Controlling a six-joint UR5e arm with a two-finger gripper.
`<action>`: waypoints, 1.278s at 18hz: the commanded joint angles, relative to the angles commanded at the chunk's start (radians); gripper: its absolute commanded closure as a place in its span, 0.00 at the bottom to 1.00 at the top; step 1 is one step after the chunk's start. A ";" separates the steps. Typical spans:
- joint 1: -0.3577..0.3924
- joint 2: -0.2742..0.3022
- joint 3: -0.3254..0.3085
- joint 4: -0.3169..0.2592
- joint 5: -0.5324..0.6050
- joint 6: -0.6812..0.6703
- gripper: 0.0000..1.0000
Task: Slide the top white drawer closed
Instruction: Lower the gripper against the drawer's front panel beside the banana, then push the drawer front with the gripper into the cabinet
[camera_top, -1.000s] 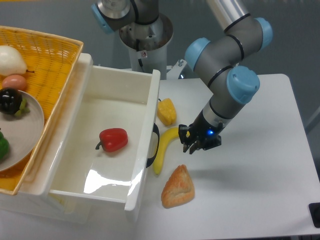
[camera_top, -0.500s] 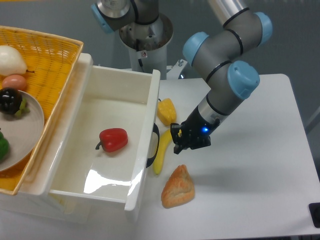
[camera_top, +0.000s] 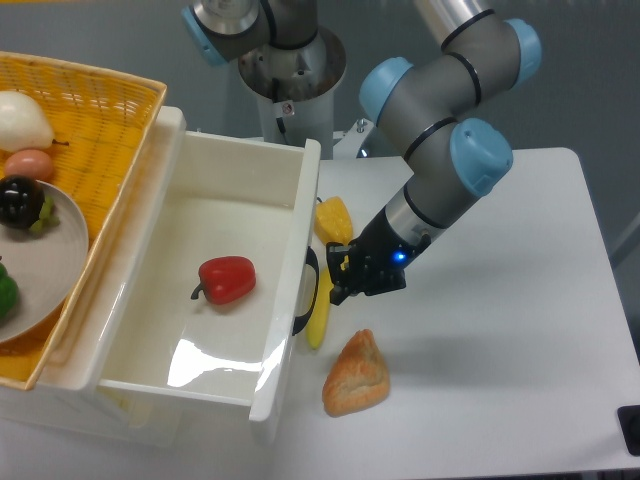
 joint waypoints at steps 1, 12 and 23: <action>0.000 0.000 0.000 -0.002 -0.011 -0.002 0.96; -0.003 0.024 0.000 -0.032 -0.042 -0.006 0.96; -0.038 0.054 0.000 -0.071 -0.051 -0.023 0.96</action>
